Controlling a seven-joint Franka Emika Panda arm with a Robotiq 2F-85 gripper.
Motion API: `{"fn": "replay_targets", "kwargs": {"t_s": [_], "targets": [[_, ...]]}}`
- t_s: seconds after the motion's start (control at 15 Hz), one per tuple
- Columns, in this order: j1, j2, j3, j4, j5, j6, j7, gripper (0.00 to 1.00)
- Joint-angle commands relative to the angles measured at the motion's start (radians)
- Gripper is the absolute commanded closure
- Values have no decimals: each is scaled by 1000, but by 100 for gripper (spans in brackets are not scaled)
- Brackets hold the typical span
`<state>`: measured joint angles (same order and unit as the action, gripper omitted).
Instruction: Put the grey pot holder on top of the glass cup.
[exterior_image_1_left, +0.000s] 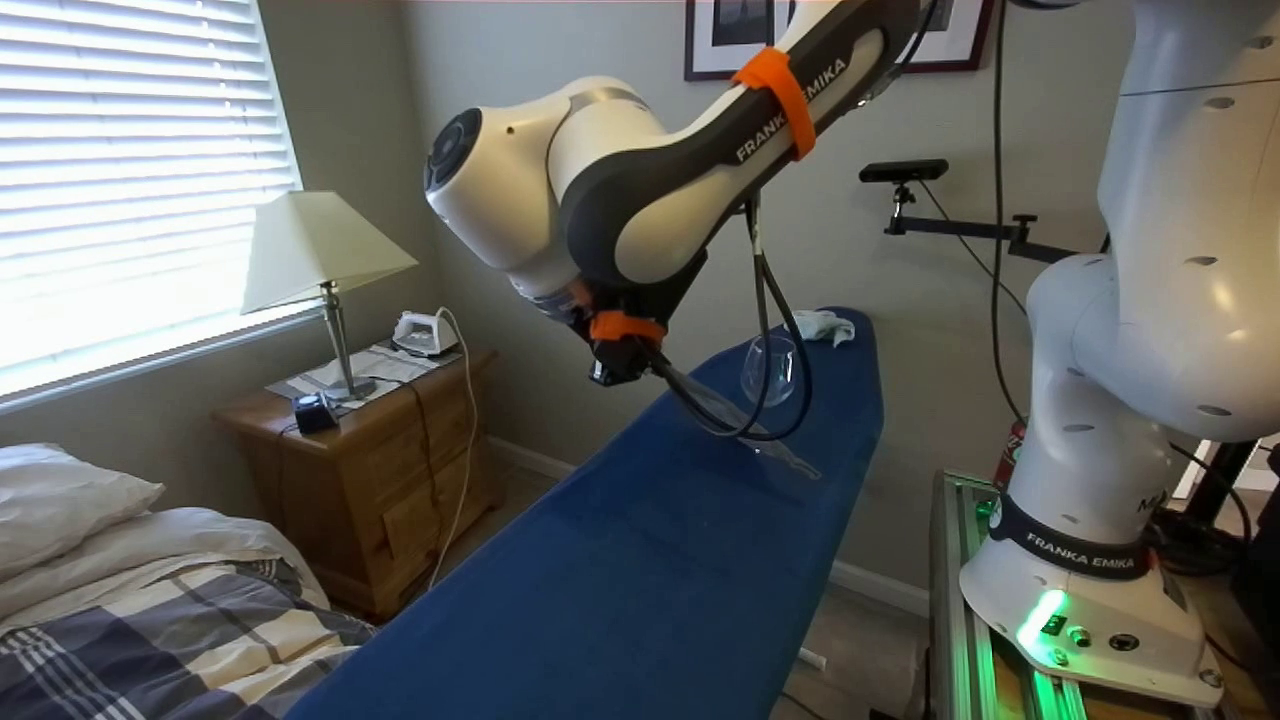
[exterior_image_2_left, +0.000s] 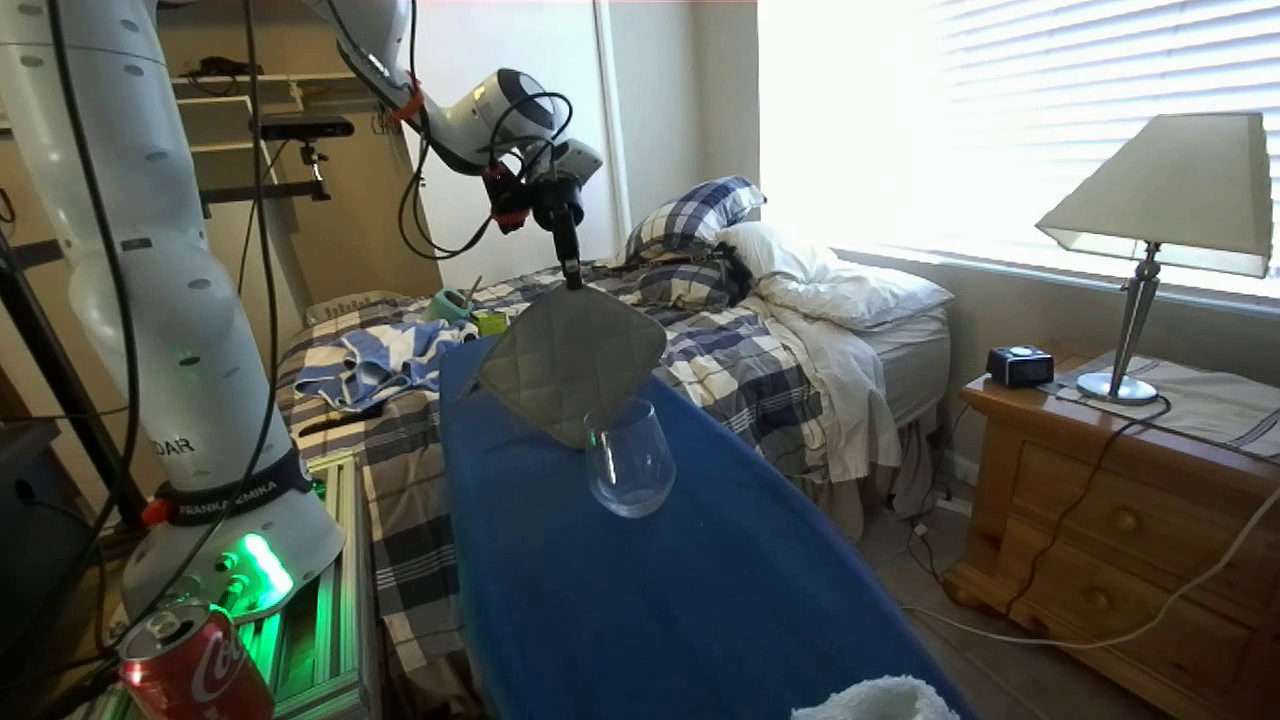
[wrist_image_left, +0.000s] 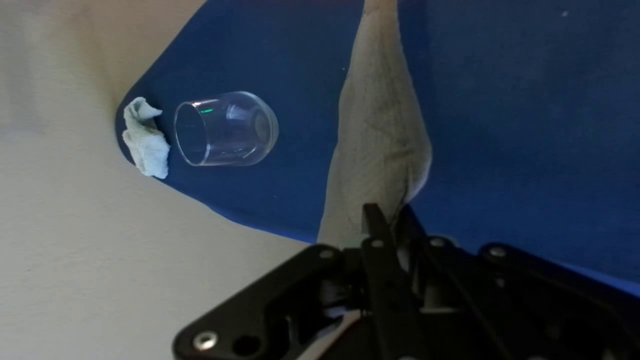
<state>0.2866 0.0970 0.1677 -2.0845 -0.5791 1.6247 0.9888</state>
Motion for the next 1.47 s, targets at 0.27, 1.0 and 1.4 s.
{"fn": "replay_targets", "kwargs": {"t_s": [0.27, 1.0, 1.4], "targets": [[-12, 3, 13, 14, -29, -33, 41, 98], [-5, -56, 51, 57, -127, -206, 27, 98], [-23, -102, 49, 53, -188, -369, -11, 98]]}}
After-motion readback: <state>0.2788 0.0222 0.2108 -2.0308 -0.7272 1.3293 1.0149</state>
